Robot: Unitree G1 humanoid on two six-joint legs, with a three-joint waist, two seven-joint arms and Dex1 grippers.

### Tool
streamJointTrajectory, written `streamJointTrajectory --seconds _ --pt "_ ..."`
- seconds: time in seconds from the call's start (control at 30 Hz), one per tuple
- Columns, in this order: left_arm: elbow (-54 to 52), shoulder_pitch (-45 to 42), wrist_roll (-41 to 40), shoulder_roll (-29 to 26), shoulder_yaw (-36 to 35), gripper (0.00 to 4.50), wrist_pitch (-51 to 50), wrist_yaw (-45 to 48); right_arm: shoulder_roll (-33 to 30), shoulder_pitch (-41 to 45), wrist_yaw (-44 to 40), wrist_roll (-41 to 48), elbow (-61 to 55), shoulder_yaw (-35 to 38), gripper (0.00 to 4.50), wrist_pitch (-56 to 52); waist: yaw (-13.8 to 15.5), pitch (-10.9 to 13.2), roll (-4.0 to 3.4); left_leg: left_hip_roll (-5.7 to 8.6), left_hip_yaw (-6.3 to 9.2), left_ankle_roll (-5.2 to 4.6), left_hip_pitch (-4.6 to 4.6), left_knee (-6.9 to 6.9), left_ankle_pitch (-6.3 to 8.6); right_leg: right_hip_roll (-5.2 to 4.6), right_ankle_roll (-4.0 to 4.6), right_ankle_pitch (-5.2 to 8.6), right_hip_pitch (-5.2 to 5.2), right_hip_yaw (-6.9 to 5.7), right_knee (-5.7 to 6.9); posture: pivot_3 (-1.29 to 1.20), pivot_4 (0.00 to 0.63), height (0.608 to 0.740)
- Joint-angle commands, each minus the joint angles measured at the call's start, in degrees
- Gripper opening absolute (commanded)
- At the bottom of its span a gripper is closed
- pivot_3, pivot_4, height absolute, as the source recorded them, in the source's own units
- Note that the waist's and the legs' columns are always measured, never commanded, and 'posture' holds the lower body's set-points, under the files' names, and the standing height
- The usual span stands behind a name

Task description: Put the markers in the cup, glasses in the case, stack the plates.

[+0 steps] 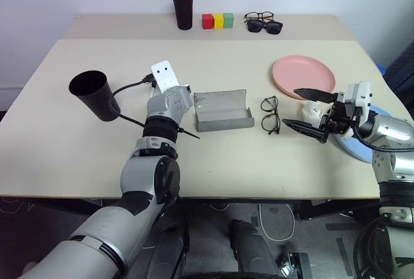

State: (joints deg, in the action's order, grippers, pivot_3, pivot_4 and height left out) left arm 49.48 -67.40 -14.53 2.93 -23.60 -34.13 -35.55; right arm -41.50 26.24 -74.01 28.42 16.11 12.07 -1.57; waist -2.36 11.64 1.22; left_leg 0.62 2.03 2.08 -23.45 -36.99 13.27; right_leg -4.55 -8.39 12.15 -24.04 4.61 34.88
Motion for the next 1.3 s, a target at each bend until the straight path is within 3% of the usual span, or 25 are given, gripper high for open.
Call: streamJointTrajectory --seconds 0.03,0.33,0.43,0.67,0.87,1.03,1.2,1.3 --pt "-0.6 -1.9 -0.4 -0.1 0.0 4.5 1.2 -0.7 -0.4 1.2 0.5 2.6 -3.1 2.3 4.46 -1.4 0.0 0.0 0.0 0.0 0.0 0.0 0.0 0.0 0.0 0.0 0.0 0.0 0.0 0.0 0.0 0.0 0.15 0.74" --pt "1.0 -1.8 -0.5 -0.6 -0.4 4.5 2.0 -1.7 -0.8 0.9 0.5 1.7 -3.0 1.3 4.46 -0.9 0.0 0.0 0.0 0.0 0.0 0.0 0.0 0.0 0.0 0.0 0.0 0.0 0.0 0.0 0.0 0.0 0.15 0.74" --pt "1.7 -1.8 -0.2 -0.5 -0.4 3.65 2.9 -2.4 -0.9 0.9 0.4 1.2 -2.8 1.1 4.5 -0.7 0.0 0.0 0.0 0.0 0.0 0.0 0.0 0.0 0.0 0.0 0.0 0.0 0.0 0.0 0.0 0.0 0.15 0.74" --pt "4.1 -1.9 -1.2 -0.8 -1.7 0.03 5.2 -3.9 -1.5 0.8 0.6 0.9 -2.8 1.3 4.5 -1.0 0.0 0.0 0.0 0.0 0.0 0.0 0.0 0.0 0.0 0.0 0.0 -0.01 0.0 0.0 0.0 0.0 0.15 0.74" --pt "5.4 -1.9 -2.8 -0.7 -2.8 0.03 5.7 -4.3 -2.1 0.4 0.7 0.9 -2.9 1.6 4.5 -1.3 0.0 0.0 -0.01 0.0 -0.01 0.0 0.01 -0.02 0.0 0.0 -0.01 -0.01 0.0 0.0 0.01 0.0 0.15 0.74" --pt "0.3 -0.9 -3.3 0.9 -0.2 0.03 2.8 -0.1 -2.3 0.5 1.1 0.9 -2.8 1.6 4.5 -1.5 0.1 0.0 -0.01 0.01 -0.01 0.01 0.01 -0.02 0.0 0.0 -0.02 -0.01 0.01 0.0 0.01 0.0 0.15 0.74" --pt "-24.1 6.9 1.7 1.2 13.9 0.03 -0.4 12.0 -1.7 1.1 1.8 0.9 -2.1 1.6 4.5 -1.5 0.2 0.0 0.01 0.02 0.0 0.02 -0.05 0.02 0.0 -0.01 -0.02 -0.01 0.0 0.01 -0.06 0.0 0.15 0.74" --pt "-39.7 14.5 10.5 -4.7 26.0 0.03 10.1 20.4 -0.8 1.4 2.5 1.1 -2.4 1.2 4.5 -1.6 -0.4 0.0 -0.01 0.0 -0.02 0.06 -0.04 0.14 -0.03 -0.01 0.01 -0.03 -0.08 0.04 -0.05 0.0 0.15 0.74"
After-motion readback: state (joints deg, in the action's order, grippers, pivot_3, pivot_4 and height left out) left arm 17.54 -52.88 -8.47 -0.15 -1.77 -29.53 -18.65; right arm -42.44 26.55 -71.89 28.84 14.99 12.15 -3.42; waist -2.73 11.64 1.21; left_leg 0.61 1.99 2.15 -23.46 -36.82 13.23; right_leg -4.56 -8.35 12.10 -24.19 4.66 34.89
